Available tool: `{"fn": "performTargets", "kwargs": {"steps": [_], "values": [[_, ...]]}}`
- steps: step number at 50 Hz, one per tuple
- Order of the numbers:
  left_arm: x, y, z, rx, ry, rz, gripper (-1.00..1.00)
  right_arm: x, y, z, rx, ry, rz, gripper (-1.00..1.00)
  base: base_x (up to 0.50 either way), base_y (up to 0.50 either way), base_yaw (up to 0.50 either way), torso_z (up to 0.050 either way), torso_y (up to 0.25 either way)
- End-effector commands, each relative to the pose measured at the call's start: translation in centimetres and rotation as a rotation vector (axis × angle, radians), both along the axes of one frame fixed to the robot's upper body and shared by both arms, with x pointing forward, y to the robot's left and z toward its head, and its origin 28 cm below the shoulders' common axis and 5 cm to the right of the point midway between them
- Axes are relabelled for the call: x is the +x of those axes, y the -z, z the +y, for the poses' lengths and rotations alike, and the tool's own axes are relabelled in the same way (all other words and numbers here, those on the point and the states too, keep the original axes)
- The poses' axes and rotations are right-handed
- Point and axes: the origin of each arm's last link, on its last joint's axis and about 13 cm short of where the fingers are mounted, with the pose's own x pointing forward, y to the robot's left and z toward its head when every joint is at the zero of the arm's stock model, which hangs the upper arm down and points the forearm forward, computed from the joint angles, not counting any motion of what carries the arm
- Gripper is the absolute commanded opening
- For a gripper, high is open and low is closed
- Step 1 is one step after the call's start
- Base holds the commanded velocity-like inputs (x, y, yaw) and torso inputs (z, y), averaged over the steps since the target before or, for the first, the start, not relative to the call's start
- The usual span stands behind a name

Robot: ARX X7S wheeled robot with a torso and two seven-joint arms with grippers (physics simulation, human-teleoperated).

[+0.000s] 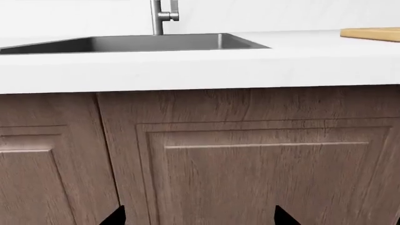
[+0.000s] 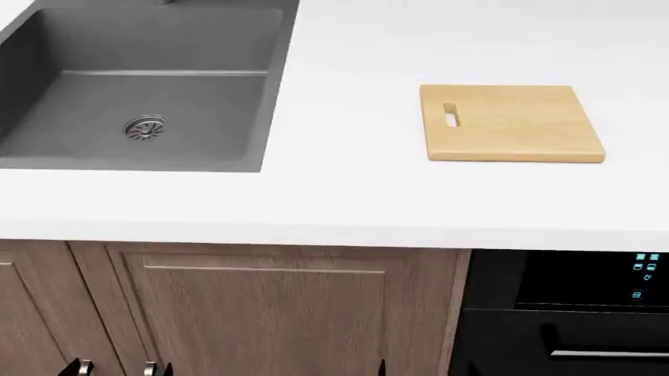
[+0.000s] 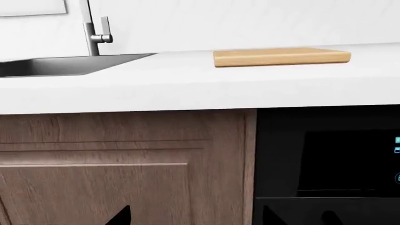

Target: Place the cherry and the sweet potato on separate cutting boards.

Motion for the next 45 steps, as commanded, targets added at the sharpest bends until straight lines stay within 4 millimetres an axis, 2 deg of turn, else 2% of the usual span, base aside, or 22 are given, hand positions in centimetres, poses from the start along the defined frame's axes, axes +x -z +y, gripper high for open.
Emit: {"fn": "performTargets", "kwargs": {"steps": [1, 14, 45], "values": [[0.03, 0.1, 0.09, -0.001, -0.001, 0.012, 1.0, -0.03, -0.01, -0.06, -0.014, -0.004, -0.006, 1.0, 0.0, 0.0, 0.0, 0.0, 0.0], [0.12, -0.06, 0.29, -0.015, -0.024, 0.018, 1.0, -0.04, -0.15, 0.07, -0.019, -0.016, -0.01, 1.0, 0.0, 0.14, 0.0, 0.0, 0.0], [0.17, -0.06, 0.29, -0.019, -0.038, 0.022, 1.0, -0.06, -0.08, 0.1, -0.032, -0.018, -0.003, 1.0, 0.0, 0.5, 0.0, 0.0, 0.0]]}}
